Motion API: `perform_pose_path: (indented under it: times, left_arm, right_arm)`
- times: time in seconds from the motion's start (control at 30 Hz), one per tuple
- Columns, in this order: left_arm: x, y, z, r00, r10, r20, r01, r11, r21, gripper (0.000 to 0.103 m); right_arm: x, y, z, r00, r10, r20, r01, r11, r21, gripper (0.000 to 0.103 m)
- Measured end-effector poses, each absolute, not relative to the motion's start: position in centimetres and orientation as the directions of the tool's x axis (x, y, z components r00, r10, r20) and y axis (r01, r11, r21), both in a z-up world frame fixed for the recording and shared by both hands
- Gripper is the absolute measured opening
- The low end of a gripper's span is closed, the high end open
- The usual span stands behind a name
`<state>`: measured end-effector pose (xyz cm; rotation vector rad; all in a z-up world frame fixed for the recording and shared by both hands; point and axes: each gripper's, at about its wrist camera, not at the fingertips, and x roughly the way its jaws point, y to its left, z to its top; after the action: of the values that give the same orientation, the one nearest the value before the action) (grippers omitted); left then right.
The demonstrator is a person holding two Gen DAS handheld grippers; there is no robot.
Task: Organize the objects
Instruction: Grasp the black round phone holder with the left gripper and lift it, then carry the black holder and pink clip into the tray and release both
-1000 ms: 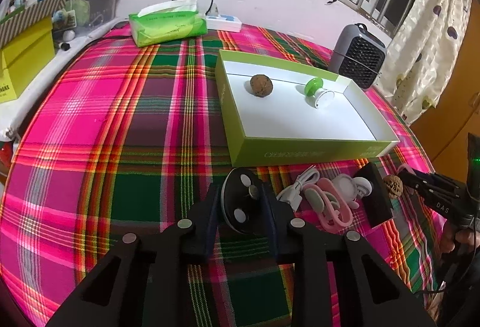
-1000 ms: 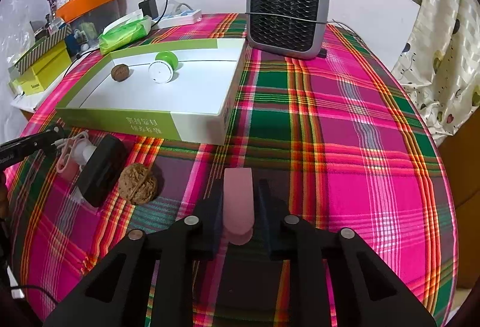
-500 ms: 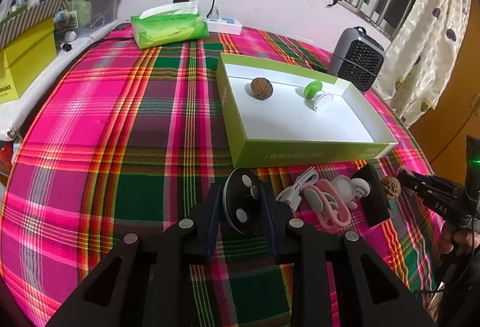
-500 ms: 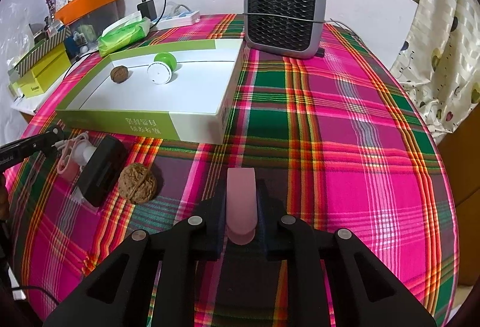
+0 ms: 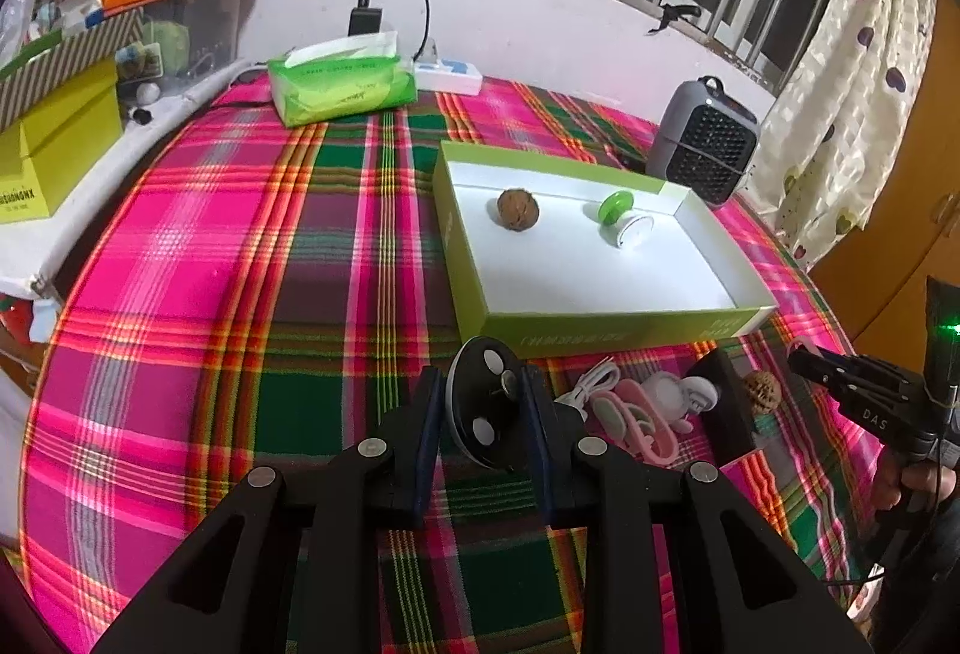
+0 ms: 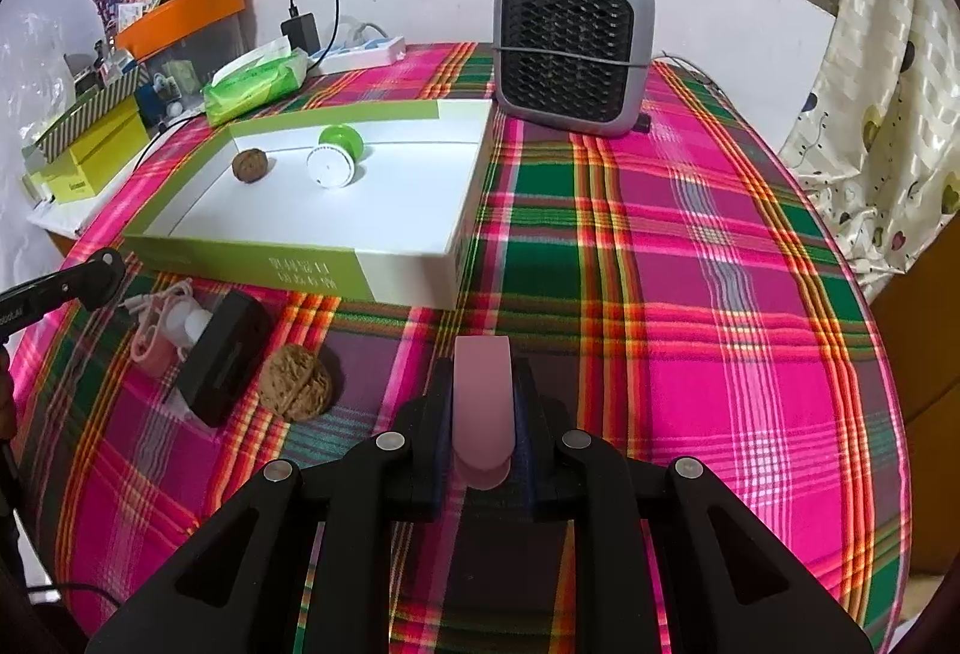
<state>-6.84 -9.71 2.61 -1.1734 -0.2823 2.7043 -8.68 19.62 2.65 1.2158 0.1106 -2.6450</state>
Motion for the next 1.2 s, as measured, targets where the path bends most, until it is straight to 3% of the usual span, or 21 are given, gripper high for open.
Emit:
perform_pose_path:
  times: [0.5, 1.2]
  left_arm:
    - [-9.5, -8.7, 5.3, -0.695, 0.247, -0.676, -0.132, -0.967, -0.218, 0.024]
    - [-16.2, -7.2, 3.8, -0.653, 0.256, -0.713, -0.154, -0.966, -0.207, 0.024]
  right_arm:
    - [-10.6, 18.1, 5.6, -0.665, -0.214, -0.716, 0.273, -0.961, 0.033, 0.018]
    - [-17.9, 14.5, 5.9, -0.632, -0.254, -0.732, 0.309, -0.949, 0.063, 0.019]
